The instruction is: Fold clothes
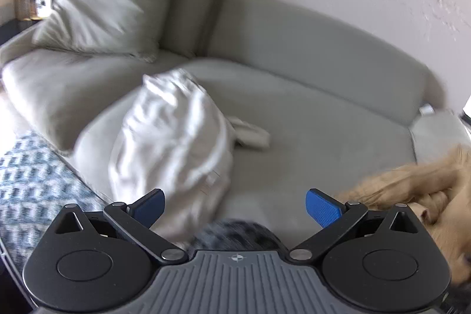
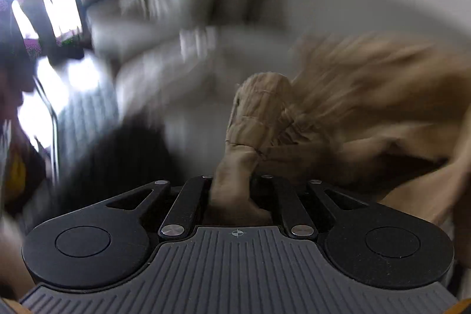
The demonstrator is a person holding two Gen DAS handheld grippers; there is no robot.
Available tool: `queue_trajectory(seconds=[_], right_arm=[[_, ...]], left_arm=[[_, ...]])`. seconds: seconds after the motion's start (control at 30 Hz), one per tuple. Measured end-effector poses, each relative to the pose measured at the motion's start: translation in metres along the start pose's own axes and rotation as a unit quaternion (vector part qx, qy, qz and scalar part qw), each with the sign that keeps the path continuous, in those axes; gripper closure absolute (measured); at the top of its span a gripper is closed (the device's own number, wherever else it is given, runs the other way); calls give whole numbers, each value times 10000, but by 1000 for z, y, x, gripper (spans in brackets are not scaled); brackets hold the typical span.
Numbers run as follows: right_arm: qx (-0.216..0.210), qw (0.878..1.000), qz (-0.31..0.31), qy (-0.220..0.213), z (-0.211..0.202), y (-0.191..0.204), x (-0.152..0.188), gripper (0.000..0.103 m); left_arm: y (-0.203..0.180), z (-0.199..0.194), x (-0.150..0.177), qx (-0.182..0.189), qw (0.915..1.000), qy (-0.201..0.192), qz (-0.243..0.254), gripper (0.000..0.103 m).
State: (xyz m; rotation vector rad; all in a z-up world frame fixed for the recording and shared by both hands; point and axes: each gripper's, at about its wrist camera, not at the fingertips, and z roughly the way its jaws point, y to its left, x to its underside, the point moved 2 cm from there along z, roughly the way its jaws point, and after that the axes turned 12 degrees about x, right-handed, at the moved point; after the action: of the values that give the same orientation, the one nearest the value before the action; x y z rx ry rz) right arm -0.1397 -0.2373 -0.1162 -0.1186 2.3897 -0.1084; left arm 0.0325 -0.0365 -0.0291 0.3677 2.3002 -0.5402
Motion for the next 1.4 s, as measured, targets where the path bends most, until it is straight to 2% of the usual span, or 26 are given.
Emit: queue_trajectory(seconds=[0.03,0.1,0.2,0.27,0.33,0.4,0.47,0.5,0.53,0.6,0.63,0.67,0.73,0.8,0.83,0.9,0.97,1.1,1.17,1.2,1.23,1.27,1.33,1.37,1.4], right_arm=[[89,9997,60,204,1,1,19,95],[227,9989,224,349,0,-2,38,94],[470,9972,361,451,-6,6,44,81],[346,9961,611,529,-19,5,44,51],[8,9934,1055,449,-34,-6,46,47],[-306,9839,1740,286,-57,-26,60,46],[-483,9621,2678,191,-65,-47,67,44],[-591,9463,3175,177,-70,-60,71,44],[-751,9236,3752,238,-72,-72,78,44],[-1109,8663,4853,416,-62,-88,98,44],[-1250,8450,5176,496,-60,-92,107,44],[-1287,8316,5375,541,-58,-95,114,44],[-1016,8370,5352,521,-58,-95,117,43],[-761,8471,5235,501,-65,-95,116,42],[-762,8472,5236,473,-66,-96,116,42],[-749,8472,5244,405,-66,-96,116,41],[-662,8474,5260,299,-64,-98,116,41],[-534,8523,5192,337,-60,-101,112,41],[-519,8520,5196,379,-59,-103,111,41],[-511,8495,5238,372,-59,-104,112,41],[-477,8474,5276,351,-59,-106,114,41],[-400,8460,5308,307,-61,-108,115,41],[-41,8479,5300,114,-69,-111,114,41],[247,8529,5214,35,-71,-113,112,41],[637,8626,5019,24,-71,-113,109,41]], left_arm=[[-7,7,1,126,9999,86,29,2],[-24,18,3,337,9992,184,122,2],[-59,42,-2,580,9965,293,531,2],[-75,58,-4,602,9939,376,848,2],[-83,74,-8,596,9912,506,1066,2],[-88,89,-11,638,9889,674,1158,2],[-90,108,-15,842,9839,874,1311,3],[-90,118,-16,990,9796,996,1436,3],[-91,127,-17,1131,9749,1102,1570,6],[-94,146,-20,1343,9650,1196,1910,10],[-95,154,-22,1376,9598,1155,2155,12],[-98,161,-25,1431,9539,1103,2398,13],[-105,173,-29,1762,9385,1062,2772,12],[-111,189,-32,2244,9181,1369,2967,12],[-114,197,-33,2406,9105,1552,2983,12],[-120,214,-33,2584,9014,1844,2945,12],[-126,226,-30,2663,8972,1977,2917,13],[-142,246,-14,2935,8732,2413,3053,13],[-153,256,-2,2798,8657,2678,3173,17],[-159,260,6,2696,8619,2798,3259,25],[-165,261,14,2626,8592,2858,3332,35],[-169,258,17,2610,8603,2798,3368,37],[-175,251,20,2644,8637,2714,3324,75],[-177,247,19,2640,8679,2682,3241,78],[-177,243,17,2511,8781,2641,3101,81]])
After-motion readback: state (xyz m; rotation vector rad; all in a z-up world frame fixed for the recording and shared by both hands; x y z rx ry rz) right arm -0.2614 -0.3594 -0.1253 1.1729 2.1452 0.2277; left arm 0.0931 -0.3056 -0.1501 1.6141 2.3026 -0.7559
